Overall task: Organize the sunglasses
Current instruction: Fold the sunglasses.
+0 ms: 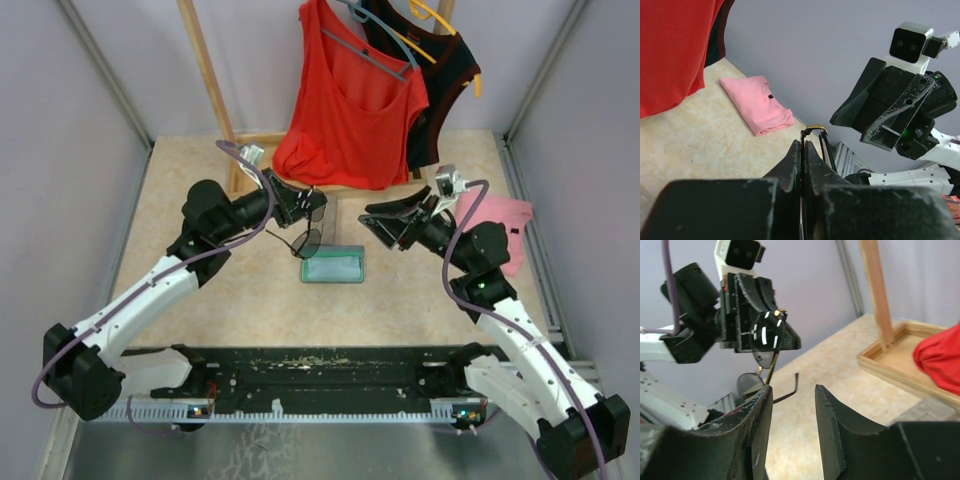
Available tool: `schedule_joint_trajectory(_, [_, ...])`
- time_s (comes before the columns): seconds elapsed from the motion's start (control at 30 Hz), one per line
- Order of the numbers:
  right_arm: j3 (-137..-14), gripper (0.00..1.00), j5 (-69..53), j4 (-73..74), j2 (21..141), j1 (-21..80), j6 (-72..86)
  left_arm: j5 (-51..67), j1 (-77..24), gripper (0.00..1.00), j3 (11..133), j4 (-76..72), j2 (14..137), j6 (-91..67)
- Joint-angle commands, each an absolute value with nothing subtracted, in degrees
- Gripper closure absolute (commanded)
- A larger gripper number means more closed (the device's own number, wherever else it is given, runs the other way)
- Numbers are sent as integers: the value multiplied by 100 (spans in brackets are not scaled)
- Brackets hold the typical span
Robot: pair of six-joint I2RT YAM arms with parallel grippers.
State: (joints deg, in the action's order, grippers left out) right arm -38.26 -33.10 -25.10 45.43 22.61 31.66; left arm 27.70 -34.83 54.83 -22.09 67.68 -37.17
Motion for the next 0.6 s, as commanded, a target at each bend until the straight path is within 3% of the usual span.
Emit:
schedule_joint_trajectory(0.0, [-3821,60,-3728,-3325,4662,2562,3446,3054,-3445,100,5552,-2607,6559,-3291])
schedule_joint_trajectory(0.2, [-3676,60,-3800,-4330,5121,3056,3418,3260,-3445,100,5456,-2847,6467,-3143])
schedule_joint_trajectory(0.43, [-3689,62,-3303,-4178,5070,3165,3942,3006,-3445,100,5309,-2858,6272,-2790])
schedule_joint_trajectory(0.57, [-3821,62,-2732,-3242,4718,3166,3690,2834,-3445,100,5280,-2839,6209,-2504])
